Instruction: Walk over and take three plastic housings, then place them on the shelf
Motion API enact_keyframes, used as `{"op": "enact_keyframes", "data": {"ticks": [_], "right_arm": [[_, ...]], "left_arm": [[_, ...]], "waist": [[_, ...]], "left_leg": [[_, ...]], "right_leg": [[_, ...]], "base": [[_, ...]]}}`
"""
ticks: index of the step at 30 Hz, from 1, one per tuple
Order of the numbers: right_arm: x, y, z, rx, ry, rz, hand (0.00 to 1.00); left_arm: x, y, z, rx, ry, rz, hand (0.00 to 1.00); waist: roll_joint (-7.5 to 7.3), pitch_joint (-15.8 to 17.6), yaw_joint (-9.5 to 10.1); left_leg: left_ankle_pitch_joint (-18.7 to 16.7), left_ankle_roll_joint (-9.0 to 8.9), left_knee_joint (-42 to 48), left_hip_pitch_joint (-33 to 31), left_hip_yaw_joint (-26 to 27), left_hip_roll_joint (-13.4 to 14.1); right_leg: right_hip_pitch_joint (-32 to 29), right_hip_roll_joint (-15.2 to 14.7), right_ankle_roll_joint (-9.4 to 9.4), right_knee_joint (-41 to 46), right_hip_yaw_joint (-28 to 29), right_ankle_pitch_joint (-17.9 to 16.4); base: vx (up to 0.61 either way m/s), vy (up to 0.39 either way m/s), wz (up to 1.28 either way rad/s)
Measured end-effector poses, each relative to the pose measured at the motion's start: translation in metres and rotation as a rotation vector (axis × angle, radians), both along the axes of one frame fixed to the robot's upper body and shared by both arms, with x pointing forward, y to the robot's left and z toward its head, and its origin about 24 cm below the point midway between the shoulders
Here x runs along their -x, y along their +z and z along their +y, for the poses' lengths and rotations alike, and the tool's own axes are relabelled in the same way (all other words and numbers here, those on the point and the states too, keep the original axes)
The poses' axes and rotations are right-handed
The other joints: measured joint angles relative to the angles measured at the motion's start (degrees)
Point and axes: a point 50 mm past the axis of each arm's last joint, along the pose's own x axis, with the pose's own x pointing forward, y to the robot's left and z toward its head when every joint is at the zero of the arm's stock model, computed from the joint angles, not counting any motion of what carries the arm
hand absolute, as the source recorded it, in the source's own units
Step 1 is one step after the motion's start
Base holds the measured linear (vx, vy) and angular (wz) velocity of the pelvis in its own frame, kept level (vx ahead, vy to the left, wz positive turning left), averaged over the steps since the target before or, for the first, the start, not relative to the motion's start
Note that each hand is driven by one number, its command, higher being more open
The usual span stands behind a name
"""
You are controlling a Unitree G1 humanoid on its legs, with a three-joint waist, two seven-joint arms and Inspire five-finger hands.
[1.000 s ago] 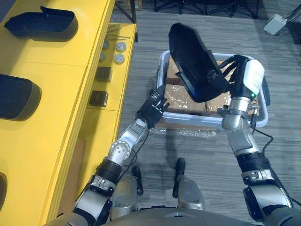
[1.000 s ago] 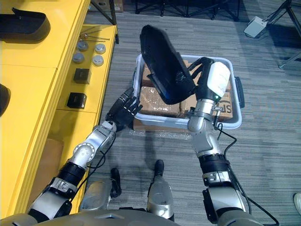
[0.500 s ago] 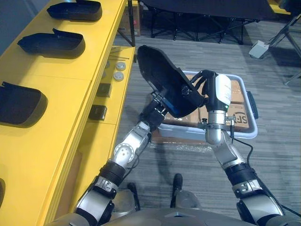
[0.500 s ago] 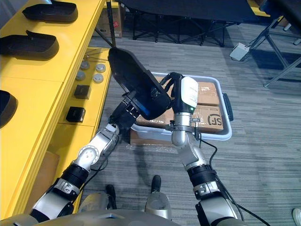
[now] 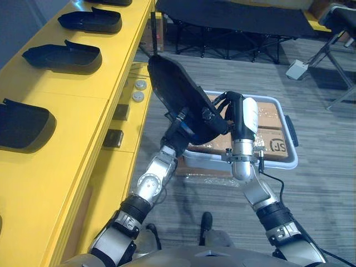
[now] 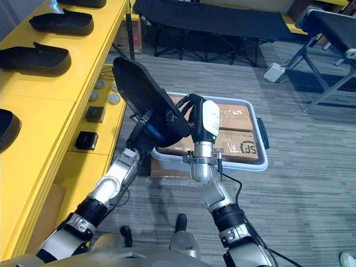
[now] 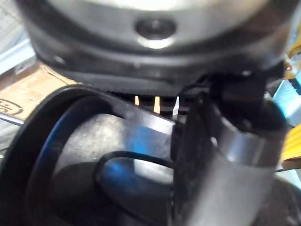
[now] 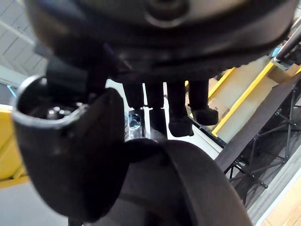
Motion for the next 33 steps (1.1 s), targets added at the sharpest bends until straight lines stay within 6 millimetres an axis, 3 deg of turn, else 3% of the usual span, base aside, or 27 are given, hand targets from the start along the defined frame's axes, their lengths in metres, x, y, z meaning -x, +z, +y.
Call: {"op": "enact_keyframes", "data": {"ticks": [5,7,14,15,19,24,29,33], "right_arm": [[0.012,-0.016,0.002,-0.041,0.002,0.065,0.0],[0.023,-0.024,0.013,-0.08,0.027,0.095,0.0],[0.033,-0.035,0.006,-0.127,-0.009,0.137,0.0],[0.034,-0.036,0.005,-0.131,-0.016,0.139,1.0],[0.044,-0.047,0.005,-0.17,-0.02,0.189,1.0],[0.063,-0.071,0.02,-0.302,0.026,0.365,1.0],[0.064,-0.074,0.025,-0.39,0.027,0.413,1.0],[0.063,-0.077,0.027,-0.419,0.016,0.456,1.0]], "left_arm": [[0.003,-0.005,0.007,0.035,0.08,0.019,0.0],[0.011,-0.016,0.011,0.036,0.11,0.053,0.0],[0.016,-0.02,0.005,0.018,0.08,0.061,0.0],[0.016,-0.02,0.004,0.015,0.075,0.06,0.0],[0.016,-0.017,0.002,-0.008,0.064,0.033,0.0],[0.02,0.005,0.001,-0.104,0.074,-0.129,0.0],[0.02,0.015,0.004,-0.239,0.081,-0.21,0.0],[0.031,0.01,0.014,-0.442,0.13,-0.215,0.0]], "waist": [[-0.28,-0.5,-0.12],[-0.51,-0.7,-1.14],[-0.59,-0.7,-1.41],[-0.59,-0.7,-1.44],[-0.6,-0.7,-1.32],[-0.62,-0.7,-1.26],[-0.93,-1.0,-1.2],[-1.04,-2.1,-1.18]], "left_leg": [[0.0,-0.01,0.0,0.2,0.0,0.0],[0.0,-0.02,-0.1,0.3,0.1,0.1],[-0.1,-0.16,-0.2,1.0,0.6,0.4],[-0.1,-0.17,-0.2,1.0,0.6,0.4],[-0.1,-0.22,-0.3,1.1,0.6,0.4],[0.0,-0.36,-1.1,2.1,0.8,0.5],[0.1,-0.35,-1.1,2.2,0.8,0.5],[0.0,-0.35,-1.2,2.4,0.9,0.4]], "right_leg": [[0.1,0.0,-0.01,0.0,0.0,0.0],[0.3,0.0,-0.07,0.0,0.0,-0.1],[0.7,0.0,-0.3,0.0,0.0,-0.3],[0.6,0.1,-0.3,0.0,0.0,-0.3],[0.7,0.2,-0.3,0.0,0.0,-0.3],[1.2,0.3,-0.38,0.0,-0.1,-0.3],[1.3,0.3,-0.42,-0.1,-0.1,-0.4],[1.3,0.5,-0.54,-0.1,-0.3,-0.4]], "base": [[-0.07,-0.018,0.0],[-0.08,-0.024,-0.01],[-0.06,-0.02,-0.04],[-0.06,-0.02,-0.02],[-0.04,-0.015,0.0],[-0.03,-0.011,-0.01],[-0.05,-0.011,-0.01],[-0.05,-0.017,-0.02]]}}
